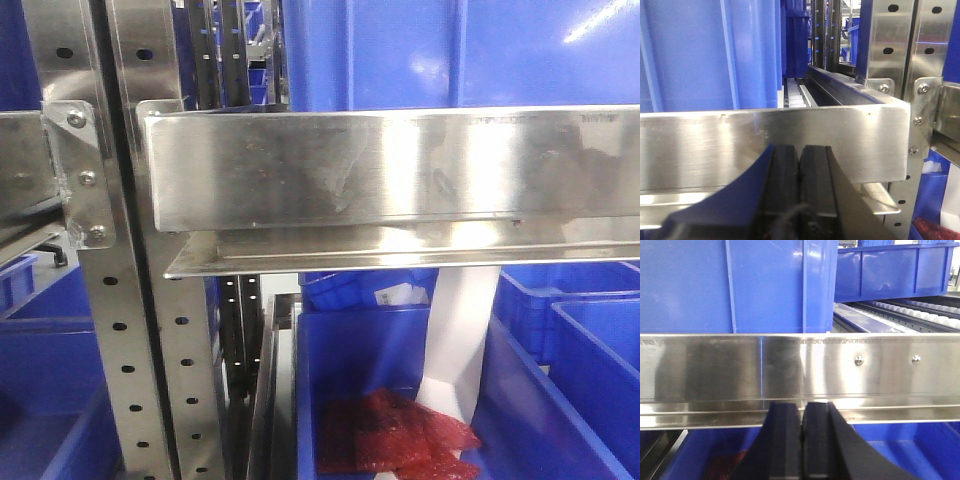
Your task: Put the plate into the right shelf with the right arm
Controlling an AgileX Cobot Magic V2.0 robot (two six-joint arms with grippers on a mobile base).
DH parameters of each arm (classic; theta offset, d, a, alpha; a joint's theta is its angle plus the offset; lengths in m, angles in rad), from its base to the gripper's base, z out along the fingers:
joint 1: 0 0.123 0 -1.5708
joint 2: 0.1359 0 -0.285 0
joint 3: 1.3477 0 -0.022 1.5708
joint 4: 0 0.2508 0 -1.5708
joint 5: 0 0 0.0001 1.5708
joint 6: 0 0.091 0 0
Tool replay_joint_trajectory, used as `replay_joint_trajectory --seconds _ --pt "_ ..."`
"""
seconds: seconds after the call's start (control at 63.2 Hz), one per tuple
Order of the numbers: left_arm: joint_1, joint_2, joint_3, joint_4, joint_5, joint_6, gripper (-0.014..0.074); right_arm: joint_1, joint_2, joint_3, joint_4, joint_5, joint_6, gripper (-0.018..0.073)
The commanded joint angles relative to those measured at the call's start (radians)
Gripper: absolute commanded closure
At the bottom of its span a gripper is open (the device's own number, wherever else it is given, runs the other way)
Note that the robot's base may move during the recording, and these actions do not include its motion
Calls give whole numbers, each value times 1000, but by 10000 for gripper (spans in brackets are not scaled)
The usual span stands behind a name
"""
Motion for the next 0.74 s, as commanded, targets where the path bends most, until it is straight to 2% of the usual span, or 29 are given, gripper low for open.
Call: replay_joint_trajectory --seconds 0.0,0.728 --pt "0 -11 8 -2 -89 -2 643 -3 -14 -4 -11 -89 2 508" --pt "0 -11 8 -2 -89 -2 643 -3 -14 -4 -11 -89 2 508"
